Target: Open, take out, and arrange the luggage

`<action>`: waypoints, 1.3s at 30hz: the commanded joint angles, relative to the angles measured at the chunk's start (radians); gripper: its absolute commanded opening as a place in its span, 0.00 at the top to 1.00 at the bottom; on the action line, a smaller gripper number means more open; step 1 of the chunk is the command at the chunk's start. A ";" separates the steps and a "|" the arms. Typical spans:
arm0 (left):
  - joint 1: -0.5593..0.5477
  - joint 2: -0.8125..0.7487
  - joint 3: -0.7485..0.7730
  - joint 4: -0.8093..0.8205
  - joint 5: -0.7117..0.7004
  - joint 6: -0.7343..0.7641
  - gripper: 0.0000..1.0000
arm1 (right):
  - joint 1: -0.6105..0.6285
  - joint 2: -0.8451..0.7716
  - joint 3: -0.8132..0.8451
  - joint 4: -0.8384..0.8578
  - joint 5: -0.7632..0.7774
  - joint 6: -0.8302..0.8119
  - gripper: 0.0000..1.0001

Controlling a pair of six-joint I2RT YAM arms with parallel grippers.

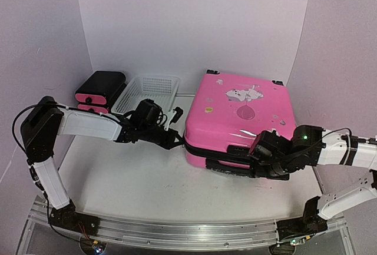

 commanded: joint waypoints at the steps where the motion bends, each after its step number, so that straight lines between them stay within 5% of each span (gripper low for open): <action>1: -0.097 0.037 0.095 0.126 0.076 -0.060 1.00 | -0.003 0.027 0.042 -0.185 0.048 0.526 0.18; 9: -0.141 0.124 0.155 0.183 0.105 -0.167 1.00 | -0.170 -0.024 -0.047 -0.156 0.095 0.672 0.21; 29: -0.215 0.182 0.216 0.199 0.122 -0.182 1.00 | -0.299 0.021 -0.240 0.200 0.082 0.871 0.32; 36: -0.228 0.180 0.208 0.197 0.065 -0.146 1.00 | -0.323 0.096 -0.281 0.227 0.118 0.974 0.54; 39: -0.228 0.171 0.197 0.195 0.047 -0.125 1.00 | -0.328 0.125 -0.297 0.245 0.137 1.015 0.51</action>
